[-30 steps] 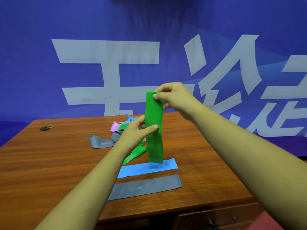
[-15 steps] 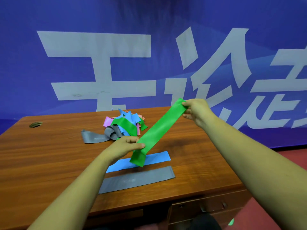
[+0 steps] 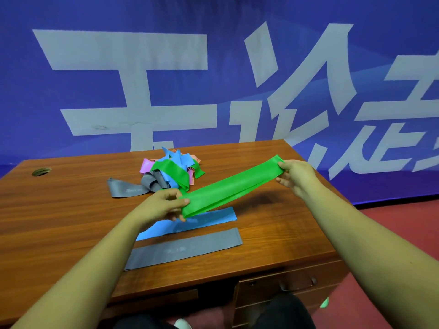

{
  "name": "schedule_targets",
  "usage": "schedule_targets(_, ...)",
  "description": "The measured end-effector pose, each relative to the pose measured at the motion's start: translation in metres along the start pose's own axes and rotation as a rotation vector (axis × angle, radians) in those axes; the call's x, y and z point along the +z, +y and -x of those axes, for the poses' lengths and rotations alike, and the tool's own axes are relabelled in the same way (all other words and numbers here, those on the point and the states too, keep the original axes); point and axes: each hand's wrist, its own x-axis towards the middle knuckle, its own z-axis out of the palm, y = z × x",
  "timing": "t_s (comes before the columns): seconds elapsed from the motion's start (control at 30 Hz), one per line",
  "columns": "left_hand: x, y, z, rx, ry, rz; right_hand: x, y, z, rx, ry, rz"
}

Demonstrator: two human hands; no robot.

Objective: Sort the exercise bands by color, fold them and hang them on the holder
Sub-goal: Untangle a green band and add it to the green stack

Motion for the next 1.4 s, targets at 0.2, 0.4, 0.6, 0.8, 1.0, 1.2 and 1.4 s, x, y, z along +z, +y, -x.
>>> schedule_targets(0.2, 0.022, 0.001, -0.012, 0.03, 0.167, 0.138, -0.031, 0.031, -0.009, 0.072, -0.031, -0.028)
schedule_targets(0.4, 0.062, -0.001, -0.035, 0.1, 0.16, -0.071, -0.08, 0.046, -0.026, 0.084, 0.109, 0.155)
schedule_targets(0.6, 0.113, -0.002, -0.067, 0.066, 0.16, -0.186, -0.128, 0.052, -0.046, -0.06, 0.222, 0.489)
schedule_targets(0.8, 0.15, 0.003, -0.094, 0.185, 0.208, -0.419, -0.165, 0.052, -0.064, -0.17, 0.264, 0.736)
schedule_targets(1.0, 0.174, -0.005, -0.118, 0.228, 0.227, -0.78, -0.18, 0.06, -0.077, -0.259, 0.283, 0.854)
schedule_targets(1.2, 0.181, -0.029, -0.125, 0.261, 0.339, -0.927, -0.18, 0.085, -0.083, -0.366, 0.348, 1.051)
schedule_targets(1.4, 0.166, -0.022, -0.124, 0.26, 0.388, -0.861, -0.145, 0.078, -0.071, -0.465, 0.368, 1.173)
